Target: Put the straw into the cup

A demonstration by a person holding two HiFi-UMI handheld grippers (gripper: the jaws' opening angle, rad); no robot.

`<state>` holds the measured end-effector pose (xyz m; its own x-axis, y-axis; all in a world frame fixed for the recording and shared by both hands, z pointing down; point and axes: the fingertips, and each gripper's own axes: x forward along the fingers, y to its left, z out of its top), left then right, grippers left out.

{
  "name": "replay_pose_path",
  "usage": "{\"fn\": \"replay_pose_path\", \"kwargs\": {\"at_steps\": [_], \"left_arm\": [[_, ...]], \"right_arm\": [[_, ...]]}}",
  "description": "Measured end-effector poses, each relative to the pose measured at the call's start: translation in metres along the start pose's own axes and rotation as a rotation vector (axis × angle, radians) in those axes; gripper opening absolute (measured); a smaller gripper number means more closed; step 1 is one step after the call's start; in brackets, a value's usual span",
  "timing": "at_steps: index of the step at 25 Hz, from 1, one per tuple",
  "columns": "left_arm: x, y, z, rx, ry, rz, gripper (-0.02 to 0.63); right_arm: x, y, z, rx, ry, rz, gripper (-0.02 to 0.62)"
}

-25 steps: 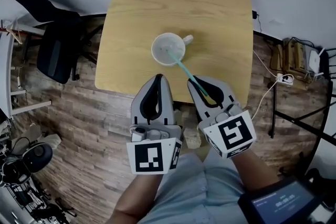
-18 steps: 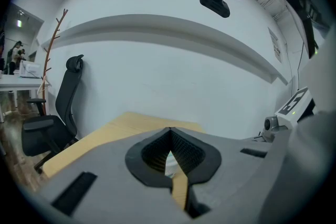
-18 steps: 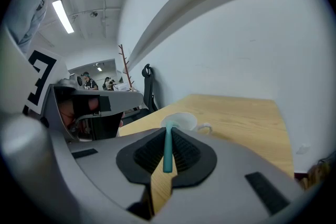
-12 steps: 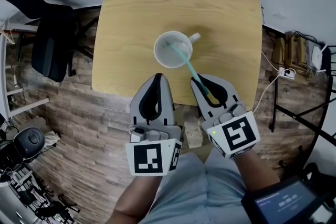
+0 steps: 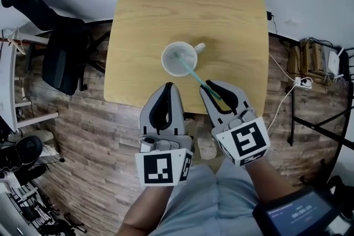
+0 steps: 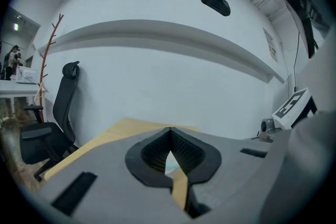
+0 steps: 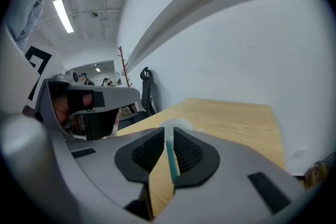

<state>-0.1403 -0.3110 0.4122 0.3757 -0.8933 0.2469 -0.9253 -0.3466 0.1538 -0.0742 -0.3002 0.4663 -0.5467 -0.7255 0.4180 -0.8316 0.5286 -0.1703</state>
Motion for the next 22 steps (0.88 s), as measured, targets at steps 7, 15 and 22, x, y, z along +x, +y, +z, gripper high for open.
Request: {"fn": "replay_pose_path", "kwargs": {"at_steps": [7, 15, 22], "left_arm": [[-0.024, -0.017, 0.041, 0.045, -0.082, 0.011, -0.003], [-0.044, -0.047, 0.125, 0.124, -0.268, 0.009, -0.003], [-0.058, -0.057, 0.159, 0.174, -0.344, 0.020, -0.003]], "right_arm": [[-0.033, 0.005, 0.049, -0.048, -0.118, -0.002, 0.052], [-0.070, 0.016, 0.146, -0.156, -0.319, 0.020, 0.045], [-0.092, 0.024, 0.188, -0.221, -0.403, -0.016, 0.002]]}}
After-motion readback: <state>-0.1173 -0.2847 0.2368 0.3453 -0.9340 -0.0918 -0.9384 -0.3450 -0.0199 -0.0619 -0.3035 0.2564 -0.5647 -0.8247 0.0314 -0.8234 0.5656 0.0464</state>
